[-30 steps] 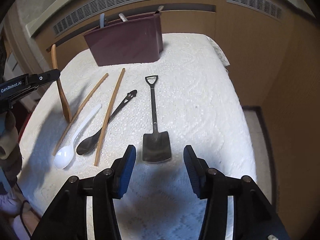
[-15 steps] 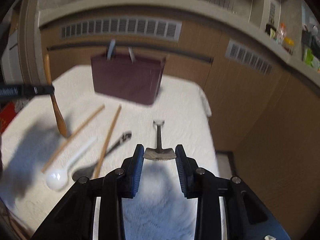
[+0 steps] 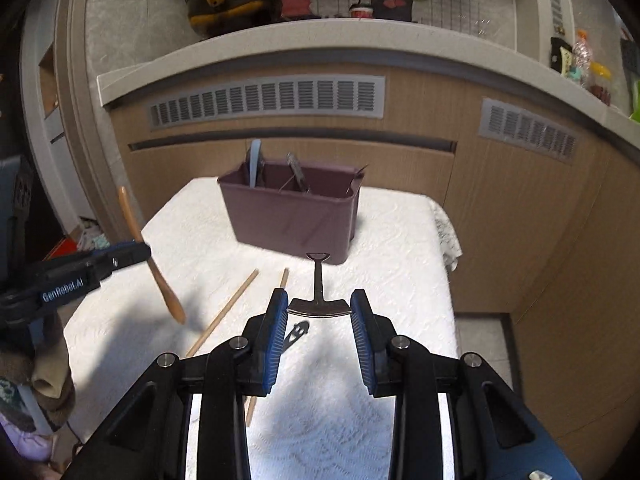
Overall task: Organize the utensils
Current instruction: 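Lift the held wooden spoon and scoop and carry both over the caddy, then open both tools to drop the wooden spoon and scoop into the caddy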
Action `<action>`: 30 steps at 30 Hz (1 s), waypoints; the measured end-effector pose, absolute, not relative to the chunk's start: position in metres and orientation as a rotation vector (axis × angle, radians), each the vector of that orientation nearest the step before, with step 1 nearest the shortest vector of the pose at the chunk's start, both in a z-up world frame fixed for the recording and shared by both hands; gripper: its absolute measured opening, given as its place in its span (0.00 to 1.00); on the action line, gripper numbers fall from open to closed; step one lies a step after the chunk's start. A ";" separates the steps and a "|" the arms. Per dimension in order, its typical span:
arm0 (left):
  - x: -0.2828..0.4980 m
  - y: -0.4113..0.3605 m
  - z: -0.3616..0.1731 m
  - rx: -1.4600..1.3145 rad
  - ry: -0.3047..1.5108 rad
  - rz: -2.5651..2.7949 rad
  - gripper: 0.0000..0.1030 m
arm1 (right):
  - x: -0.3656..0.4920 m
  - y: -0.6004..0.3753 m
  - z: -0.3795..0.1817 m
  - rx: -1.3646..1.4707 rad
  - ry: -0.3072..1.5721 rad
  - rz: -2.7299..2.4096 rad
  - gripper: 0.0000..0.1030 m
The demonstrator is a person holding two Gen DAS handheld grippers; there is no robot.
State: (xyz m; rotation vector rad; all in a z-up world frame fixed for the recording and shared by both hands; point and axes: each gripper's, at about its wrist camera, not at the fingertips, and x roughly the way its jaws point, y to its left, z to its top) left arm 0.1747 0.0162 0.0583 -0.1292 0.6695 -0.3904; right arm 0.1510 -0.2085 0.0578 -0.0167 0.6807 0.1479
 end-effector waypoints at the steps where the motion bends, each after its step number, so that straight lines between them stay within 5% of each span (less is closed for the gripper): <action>1: 0.175 0.015 0.067 -0.121 0.654 -0.401 0.10 | 0.150 -0.209 0.061 -0.016 0.677 0.154 0.29; 13: 0.237 -0.010 0.192 -0.044 0.362 -0.439 0.10 | 0.218 -0.213 0.206 -0.059 0.684 0.286 0.29; 30: 0.353 -0.031 0.084 -0.083 0.508 -0.449 0.10 | 0.356 -0.211 0.108 0.022 1.070 0.323 0.29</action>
